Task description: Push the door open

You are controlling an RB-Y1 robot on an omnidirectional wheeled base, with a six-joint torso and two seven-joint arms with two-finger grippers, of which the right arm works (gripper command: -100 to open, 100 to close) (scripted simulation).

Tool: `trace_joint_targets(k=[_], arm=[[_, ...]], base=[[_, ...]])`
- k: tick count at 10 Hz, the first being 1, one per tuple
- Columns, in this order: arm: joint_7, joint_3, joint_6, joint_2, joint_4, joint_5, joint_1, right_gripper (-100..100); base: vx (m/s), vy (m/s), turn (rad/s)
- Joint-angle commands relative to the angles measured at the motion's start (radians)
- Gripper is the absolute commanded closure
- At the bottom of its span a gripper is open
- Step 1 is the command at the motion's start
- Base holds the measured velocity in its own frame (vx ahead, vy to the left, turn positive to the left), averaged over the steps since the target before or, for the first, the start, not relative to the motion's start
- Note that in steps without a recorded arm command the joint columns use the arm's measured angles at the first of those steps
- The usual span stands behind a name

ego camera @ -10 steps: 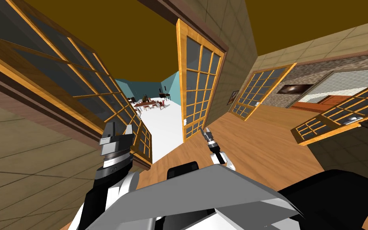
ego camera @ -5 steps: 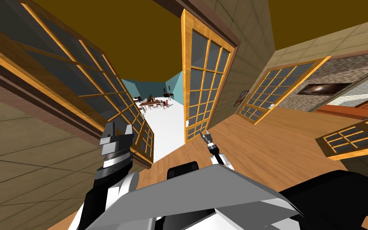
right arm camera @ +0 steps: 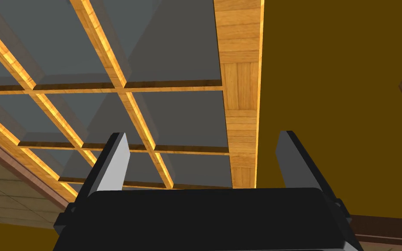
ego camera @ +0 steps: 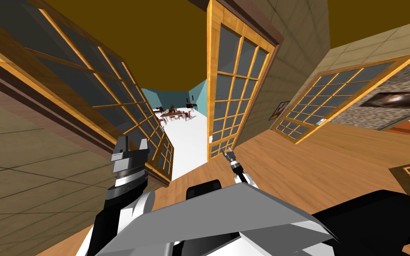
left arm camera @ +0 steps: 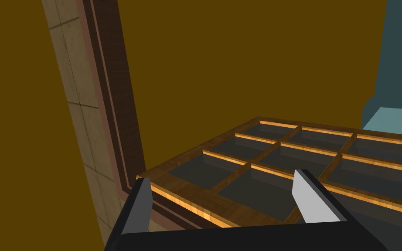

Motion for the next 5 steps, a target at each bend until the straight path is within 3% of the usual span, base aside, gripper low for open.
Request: trace_joint_targets(k=[1, 5], arm=[[0.027, -0.010, -0.004, 0.006, 0.030, 0.022, -0.008, -100], [0.115, -0.046, -0.028, 0.034, 0.148, 0.090, -0.039, -100]], base=[[0.079, -0.052, 0.117], [0.093, -0.062, 0.155]])
